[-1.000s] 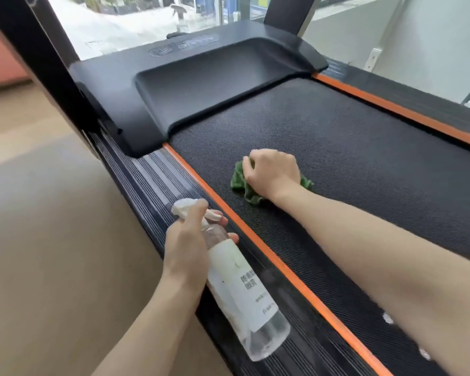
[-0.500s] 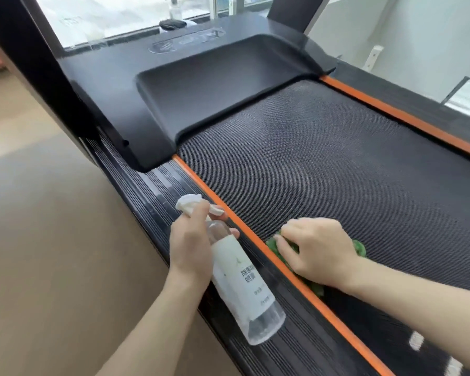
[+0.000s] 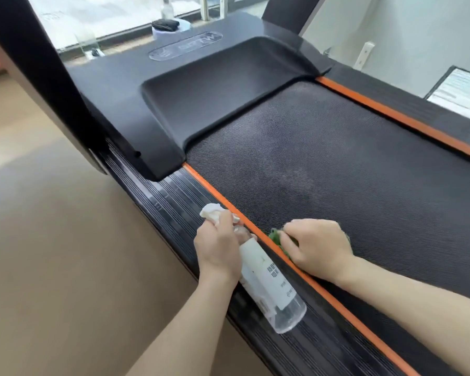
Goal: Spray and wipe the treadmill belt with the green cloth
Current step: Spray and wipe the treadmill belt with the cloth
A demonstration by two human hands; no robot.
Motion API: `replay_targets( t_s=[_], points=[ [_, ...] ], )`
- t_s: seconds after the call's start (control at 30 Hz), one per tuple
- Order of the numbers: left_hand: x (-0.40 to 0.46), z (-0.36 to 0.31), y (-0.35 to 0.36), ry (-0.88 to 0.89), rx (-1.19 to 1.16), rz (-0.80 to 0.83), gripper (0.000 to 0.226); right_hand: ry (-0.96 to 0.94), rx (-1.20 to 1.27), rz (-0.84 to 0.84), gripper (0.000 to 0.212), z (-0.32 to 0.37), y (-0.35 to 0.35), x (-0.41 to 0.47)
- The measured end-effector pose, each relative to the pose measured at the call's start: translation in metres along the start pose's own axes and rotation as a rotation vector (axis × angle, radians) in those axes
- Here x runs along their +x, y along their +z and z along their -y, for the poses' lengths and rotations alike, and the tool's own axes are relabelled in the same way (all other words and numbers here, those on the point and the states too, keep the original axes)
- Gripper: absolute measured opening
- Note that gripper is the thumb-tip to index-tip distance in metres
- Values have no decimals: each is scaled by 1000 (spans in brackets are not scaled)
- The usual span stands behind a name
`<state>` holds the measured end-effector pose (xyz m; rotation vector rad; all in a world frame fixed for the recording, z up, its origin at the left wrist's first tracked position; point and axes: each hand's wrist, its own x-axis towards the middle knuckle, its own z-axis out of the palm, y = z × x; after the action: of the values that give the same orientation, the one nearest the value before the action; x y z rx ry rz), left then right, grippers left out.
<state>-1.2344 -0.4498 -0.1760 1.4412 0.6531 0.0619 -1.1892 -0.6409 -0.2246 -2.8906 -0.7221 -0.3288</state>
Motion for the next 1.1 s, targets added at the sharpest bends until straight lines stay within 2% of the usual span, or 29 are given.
replay_targets(
  t_s=[0.07,0.13,0.23,0.37,0.43,0.53,0.7,0.77,0.83,0.9,1.0,1.1],
  points=[
    [3,2,0,5,11,5,49,-15,-32,-38,40,-10,-8,-25],
    [5,5,0,10,38,7,46,-60,-38,-70,38,-12,-5,-23],
    [7,5,1,-6,43,-23,43,-139,-30,-126,35,-1,20,40],
    [9,1,4,-43,11,-28,31,42,0,-160,35,37,52,168],
    [9,-1,4,-59,-1,-25,30,104,34,-94,36,48,55,195],
    [16,-11,4,-77,36,49,31,100,52,-81,36,39,45,159],
    [53,-36,27,1,142,234,35,-17,32,-32,34,-12,-4,4],
    [65,-43,39,-2,122,248,35,-45,7,-37,35,-28,-7,-8],
    [72,-41,48,-25,99,266,37,17,-26,-58,36,-41,4,34],
    [73,-32,52,-41,88,293,37,191,-51,-107,35,-55,22,101],
    [70,-23,50,-50,94,283,35,421,-41,1,38,-74,31,182],
    [71,-25,46,-74,77,281,34,456,-65,6,37,-58,33,167]
  ],
)
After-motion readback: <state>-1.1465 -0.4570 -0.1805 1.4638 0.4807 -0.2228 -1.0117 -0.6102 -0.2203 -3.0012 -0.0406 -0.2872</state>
